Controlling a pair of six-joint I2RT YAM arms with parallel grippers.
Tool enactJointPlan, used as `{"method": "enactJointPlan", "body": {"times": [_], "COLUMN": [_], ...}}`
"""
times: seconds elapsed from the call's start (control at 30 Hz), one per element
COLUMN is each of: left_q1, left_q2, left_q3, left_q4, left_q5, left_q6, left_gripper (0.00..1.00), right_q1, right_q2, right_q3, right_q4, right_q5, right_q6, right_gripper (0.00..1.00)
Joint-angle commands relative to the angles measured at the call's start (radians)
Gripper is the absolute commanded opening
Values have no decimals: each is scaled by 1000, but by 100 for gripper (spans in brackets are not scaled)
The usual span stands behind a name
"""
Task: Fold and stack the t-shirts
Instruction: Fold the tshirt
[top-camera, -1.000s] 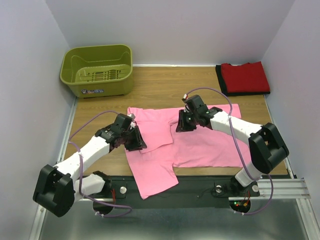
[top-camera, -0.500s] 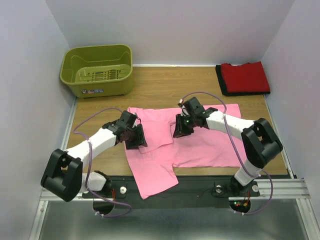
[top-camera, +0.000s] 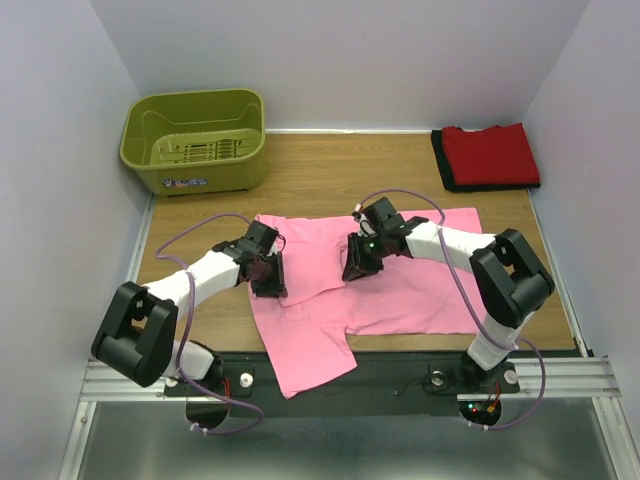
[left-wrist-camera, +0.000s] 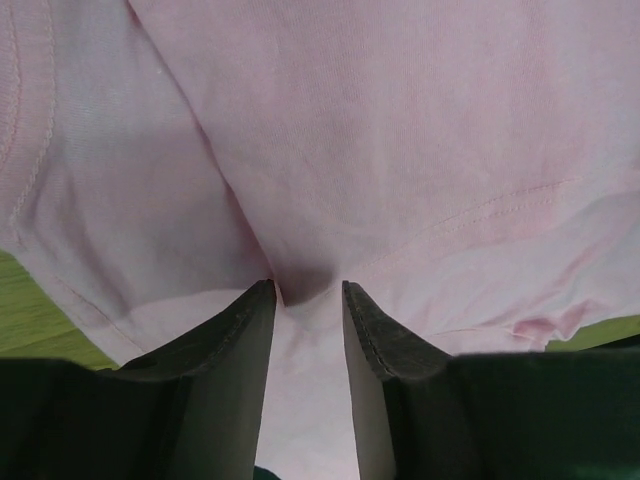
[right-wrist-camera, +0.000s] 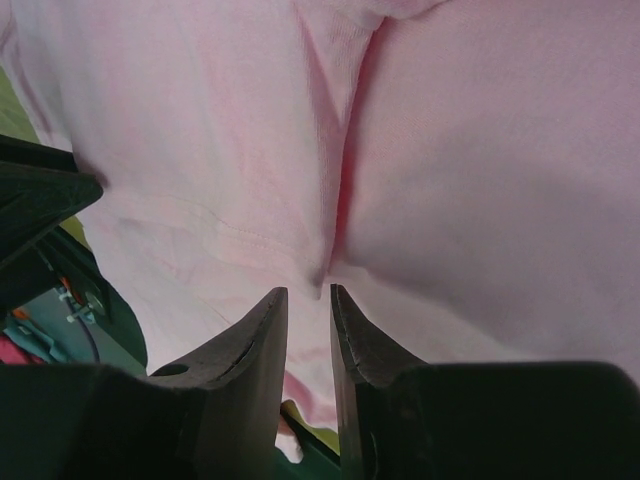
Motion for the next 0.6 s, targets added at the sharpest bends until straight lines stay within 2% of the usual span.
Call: {"method": "enactJointPlan", "body": {"times": [0.0,0.27,0.4,0.43,0.47,0.5,0.57], "left_q1": [4,4,4,4,5,4,4], "left_q2": [-2,-10,-17,-20,-23,-23,-26], "left_q3": [-15,-26,-28,-28,-28,-24,-21], "left_q4": [13,4,-7,-10,-13,-18,-27], "left_q5": [19,0,-13,-13,-16,-16,-17], "left_q6": [32,43,46,47,49,49,53], "left_gripper": [34,1,0,0,0,0,0], "right_q1": [2,2,4,4,2,4,4], "right_q2": [27,75,62,53,42,33,-1], "right_q3": [-6,-4,-1,-1,-1,-1,-4], "right_q4": [43,55,55,55,54,52,51], "right_q5": [-37,-68,-70,-65,-62,-60,-54], "right_q6": [16,19,18,19,22,23,29], "right_gripper": [29,29,24,21,11,5,1]}}
